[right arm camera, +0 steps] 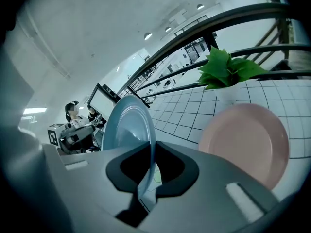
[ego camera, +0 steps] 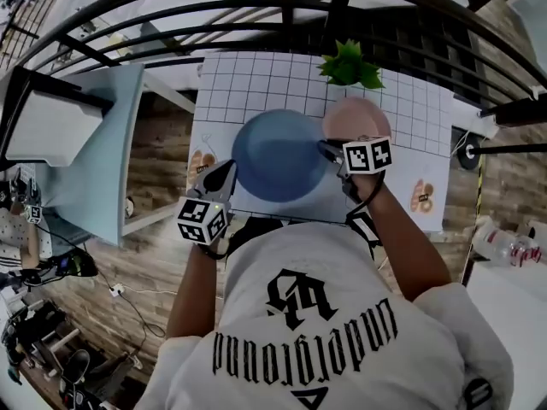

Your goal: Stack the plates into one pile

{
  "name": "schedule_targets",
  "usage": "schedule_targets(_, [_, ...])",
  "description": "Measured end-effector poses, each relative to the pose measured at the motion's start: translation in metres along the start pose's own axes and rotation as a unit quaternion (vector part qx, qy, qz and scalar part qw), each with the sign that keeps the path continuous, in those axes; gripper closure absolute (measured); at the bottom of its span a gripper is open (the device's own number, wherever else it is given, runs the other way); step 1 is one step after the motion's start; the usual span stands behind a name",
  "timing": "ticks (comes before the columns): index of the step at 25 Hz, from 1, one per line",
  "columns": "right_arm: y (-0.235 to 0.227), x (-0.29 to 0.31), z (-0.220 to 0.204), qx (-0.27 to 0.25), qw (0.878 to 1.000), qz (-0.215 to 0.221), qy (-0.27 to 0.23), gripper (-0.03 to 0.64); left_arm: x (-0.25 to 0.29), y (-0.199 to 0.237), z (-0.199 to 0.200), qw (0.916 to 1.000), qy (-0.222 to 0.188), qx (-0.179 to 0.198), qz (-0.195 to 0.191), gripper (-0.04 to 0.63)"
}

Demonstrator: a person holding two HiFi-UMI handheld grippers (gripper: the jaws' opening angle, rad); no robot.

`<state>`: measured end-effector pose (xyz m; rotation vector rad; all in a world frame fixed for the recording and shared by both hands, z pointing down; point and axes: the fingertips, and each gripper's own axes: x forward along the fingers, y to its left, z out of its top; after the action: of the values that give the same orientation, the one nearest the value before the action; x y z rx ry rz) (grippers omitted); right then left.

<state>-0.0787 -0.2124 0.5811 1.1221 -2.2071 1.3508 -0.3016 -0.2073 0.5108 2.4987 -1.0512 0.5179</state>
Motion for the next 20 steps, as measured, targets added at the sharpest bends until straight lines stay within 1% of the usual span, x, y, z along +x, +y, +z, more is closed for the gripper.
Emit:
schedule_targets(5, [0.003,-0.017,0.001,-0.006,1.0,0.006,-0.011,0.592,-0.012,-0.015,0.014,0.9998,-0.017,0.009,0.011,0.546])
schedule_targets(10, [0.004,-0.029,0.004,-0.007,1.0,-0.002,-0.022,0.592,-0.016,-0.019,0.021,0.9996,-0.021,0.018,0.008,0.546])
schedule_targets(15, [0.006,-0.044,0.001,0.01,0.999,-0.013,-0.042,0.592,-0.017,-0.019,0.028,0.9991,-0.023,0.032,-0.014,0.546])
schedule_targets(20, [0.013,-0.056,-0.008,0.026,0.997,-0.038,-0.055,0.591,-0.023,-0.02,0.039,0.9973,-0.026,0.048,-0.048,0.546])
